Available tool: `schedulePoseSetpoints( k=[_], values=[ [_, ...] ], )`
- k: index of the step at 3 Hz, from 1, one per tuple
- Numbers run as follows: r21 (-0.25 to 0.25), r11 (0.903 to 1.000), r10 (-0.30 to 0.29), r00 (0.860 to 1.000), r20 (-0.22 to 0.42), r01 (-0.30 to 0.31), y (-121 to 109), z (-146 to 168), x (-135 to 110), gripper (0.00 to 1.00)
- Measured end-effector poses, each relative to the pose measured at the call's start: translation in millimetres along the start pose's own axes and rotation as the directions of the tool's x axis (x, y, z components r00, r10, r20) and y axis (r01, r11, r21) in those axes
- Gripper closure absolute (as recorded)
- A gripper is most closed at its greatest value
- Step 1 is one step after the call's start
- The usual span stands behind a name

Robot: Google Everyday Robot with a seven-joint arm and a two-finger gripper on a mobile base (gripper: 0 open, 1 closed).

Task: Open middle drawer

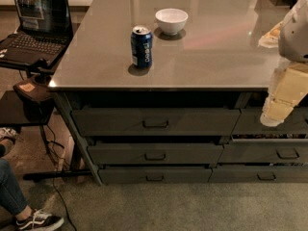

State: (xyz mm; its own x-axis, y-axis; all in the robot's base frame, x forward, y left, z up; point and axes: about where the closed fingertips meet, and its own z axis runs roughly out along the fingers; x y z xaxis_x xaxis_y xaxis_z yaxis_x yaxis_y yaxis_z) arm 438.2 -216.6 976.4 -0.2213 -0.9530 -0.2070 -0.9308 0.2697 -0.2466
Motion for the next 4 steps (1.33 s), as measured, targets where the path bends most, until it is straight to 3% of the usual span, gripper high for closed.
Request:
schedulePoseSetpoints(
  k=[1, 2, 3, 4],
  values=[
    [0.000, 1.0000, 0.000, 1.000, 0.000, 0.000, 0.0, 0.1, 0.0, 0.00],
    [-0.029, 0.9995, 0.011, 1.000, 0.024, -0.010, 15.5, 28.7, 3.6, 0.00],
    [-0.093, 0.9946, 0.058, 0.990, 0.125, -0.047, 55.2, 86.4, -9.7, 0.00],
    [-0.187, 0.9785, 0.121, 0.976, 0.182, -0.086, 99.1, 169.7, -33.5, 0.00]
  ],
)
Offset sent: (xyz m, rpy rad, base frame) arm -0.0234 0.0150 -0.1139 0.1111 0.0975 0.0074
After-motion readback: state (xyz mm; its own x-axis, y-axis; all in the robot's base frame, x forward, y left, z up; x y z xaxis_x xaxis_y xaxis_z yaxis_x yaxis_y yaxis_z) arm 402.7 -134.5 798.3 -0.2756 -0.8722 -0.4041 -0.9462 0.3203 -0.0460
